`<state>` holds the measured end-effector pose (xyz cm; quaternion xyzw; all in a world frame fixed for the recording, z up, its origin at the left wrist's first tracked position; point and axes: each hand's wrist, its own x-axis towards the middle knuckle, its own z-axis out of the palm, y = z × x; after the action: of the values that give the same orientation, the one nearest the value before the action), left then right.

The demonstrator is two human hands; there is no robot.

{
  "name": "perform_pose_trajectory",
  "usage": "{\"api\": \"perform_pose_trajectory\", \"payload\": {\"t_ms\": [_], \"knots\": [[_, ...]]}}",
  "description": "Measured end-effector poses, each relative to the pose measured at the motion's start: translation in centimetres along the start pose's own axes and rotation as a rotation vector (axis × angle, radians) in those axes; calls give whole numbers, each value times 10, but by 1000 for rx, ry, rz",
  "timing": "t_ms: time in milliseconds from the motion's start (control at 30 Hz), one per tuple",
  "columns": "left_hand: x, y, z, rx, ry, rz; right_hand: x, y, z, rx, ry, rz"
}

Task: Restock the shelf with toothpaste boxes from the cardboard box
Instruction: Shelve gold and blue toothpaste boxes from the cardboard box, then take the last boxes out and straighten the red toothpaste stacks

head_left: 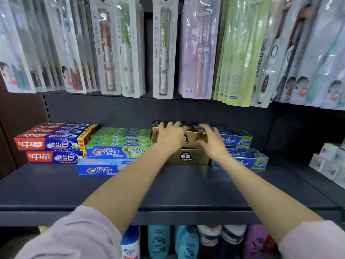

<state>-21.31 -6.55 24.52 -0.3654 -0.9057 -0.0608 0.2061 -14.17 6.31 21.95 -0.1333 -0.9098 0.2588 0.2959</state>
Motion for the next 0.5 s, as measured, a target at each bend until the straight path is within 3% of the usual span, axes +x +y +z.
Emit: {"api": "perform_pose_trajectory", "payload": {"t_ms": [367,500], "knots": [[9,4,11,-16,168,105,-1,5,2,8,201,47],[7,7,19,-97,61,61,-6,8,6,-62,72,52]]}}
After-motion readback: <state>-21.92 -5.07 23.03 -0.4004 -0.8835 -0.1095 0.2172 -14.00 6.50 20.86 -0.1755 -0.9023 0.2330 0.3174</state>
